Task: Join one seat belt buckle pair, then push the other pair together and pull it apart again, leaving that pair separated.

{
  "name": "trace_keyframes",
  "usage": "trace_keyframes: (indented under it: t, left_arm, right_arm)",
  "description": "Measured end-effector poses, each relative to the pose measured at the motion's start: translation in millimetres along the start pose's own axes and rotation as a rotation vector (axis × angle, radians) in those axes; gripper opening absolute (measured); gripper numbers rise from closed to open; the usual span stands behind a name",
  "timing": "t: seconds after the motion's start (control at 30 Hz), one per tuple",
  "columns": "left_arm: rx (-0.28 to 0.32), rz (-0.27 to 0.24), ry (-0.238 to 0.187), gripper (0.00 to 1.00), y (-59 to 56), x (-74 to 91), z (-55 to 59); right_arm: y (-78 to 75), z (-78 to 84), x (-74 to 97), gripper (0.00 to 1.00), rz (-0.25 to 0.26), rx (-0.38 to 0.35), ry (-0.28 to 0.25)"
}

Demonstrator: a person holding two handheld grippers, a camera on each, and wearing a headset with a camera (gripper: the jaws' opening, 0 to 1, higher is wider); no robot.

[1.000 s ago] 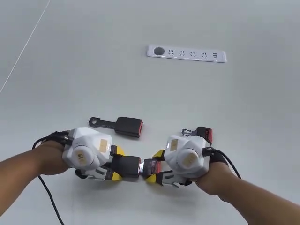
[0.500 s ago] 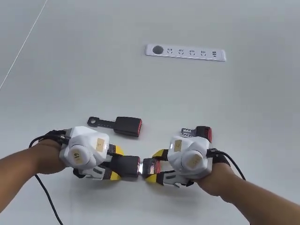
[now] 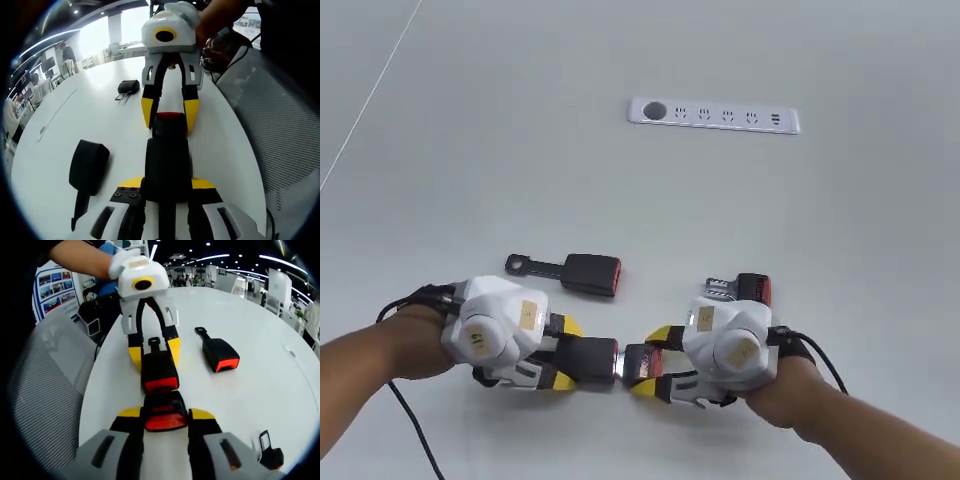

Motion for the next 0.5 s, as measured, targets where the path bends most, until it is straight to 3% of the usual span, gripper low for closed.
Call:
trace_keyframes:
  t: [0.5]
  left_arm:
    - [0.006, 0.004, -0.008, 0.32, 0.3, 0.1, -2.2]
  right_arm:
    - [0.6, 1.6, 0.3, 0.32, -0.002, -0.006, -0.009]
Point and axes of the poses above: the centre of the closed fingertips' face, and the gripper's own axes: x roughly backward along the fingers, y roughly to its left, z roughly out of its underside, the point moved 8 cm from there along x, roughly backward along the fingers, and after that the axes turned 14 degrees about -x, right-handed, at the moved point
